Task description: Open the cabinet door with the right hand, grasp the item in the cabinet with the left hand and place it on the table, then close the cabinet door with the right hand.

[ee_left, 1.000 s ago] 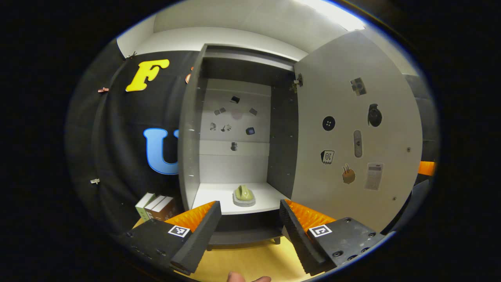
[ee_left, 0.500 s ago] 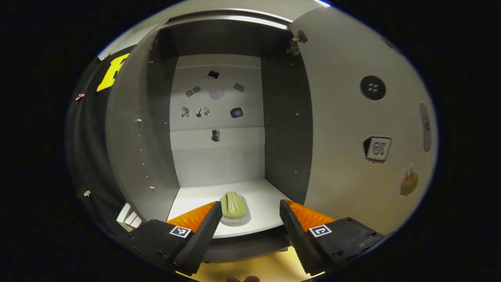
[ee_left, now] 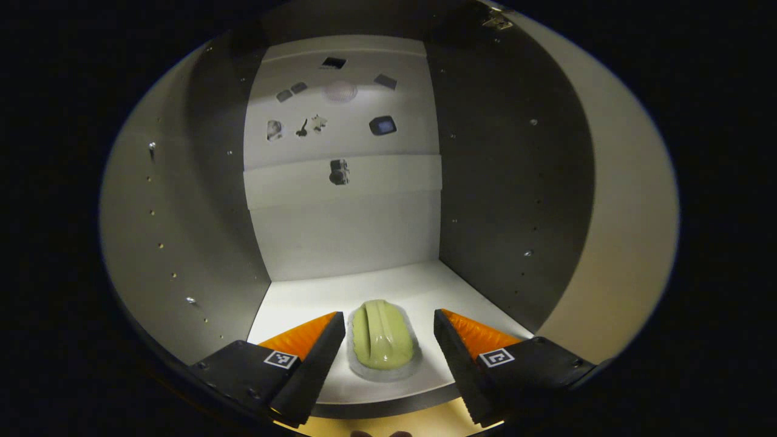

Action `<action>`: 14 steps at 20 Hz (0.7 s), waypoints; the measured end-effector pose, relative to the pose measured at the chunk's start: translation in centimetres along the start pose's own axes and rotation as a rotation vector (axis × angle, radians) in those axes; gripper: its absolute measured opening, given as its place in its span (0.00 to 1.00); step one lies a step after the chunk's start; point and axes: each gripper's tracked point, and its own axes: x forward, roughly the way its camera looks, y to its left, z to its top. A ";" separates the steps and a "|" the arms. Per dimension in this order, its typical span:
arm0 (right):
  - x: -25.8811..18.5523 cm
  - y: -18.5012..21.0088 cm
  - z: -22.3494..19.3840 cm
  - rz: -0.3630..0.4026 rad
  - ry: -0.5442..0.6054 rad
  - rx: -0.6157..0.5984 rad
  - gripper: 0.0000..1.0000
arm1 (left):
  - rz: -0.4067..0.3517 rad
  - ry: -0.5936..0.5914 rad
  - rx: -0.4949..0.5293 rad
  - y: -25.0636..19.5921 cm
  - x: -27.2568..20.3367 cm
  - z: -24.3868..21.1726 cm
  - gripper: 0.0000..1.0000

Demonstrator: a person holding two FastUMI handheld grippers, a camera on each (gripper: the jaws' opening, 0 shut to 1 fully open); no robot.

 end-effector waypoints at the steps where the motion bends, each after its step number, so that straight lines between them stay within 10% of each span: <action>1: 0.2 -0.3 -0.3 -0.003 0.008 -0.003 0.98 | 0.010 0.012 0.011 0.3 0.8 -0.3 0.92; 4: 1.0 -0.5 -1.1 -0.014 0.036 -0.009 0.98 | 0.000 0.043 0.042 0.2 2.6 -1.1 0.88; 9: 1.6 -0.7 -2.4 -0.009 0.072 -0.024 0.98 | 0.023 0.075 0.074 0.6 4.2 -2.0 0.32; 14: 2.0 0.8 -2.8 0.011 0.085 -0.061 0.98 | 0.002 0.050 0.066 0.9 4.4 -1.7 0.20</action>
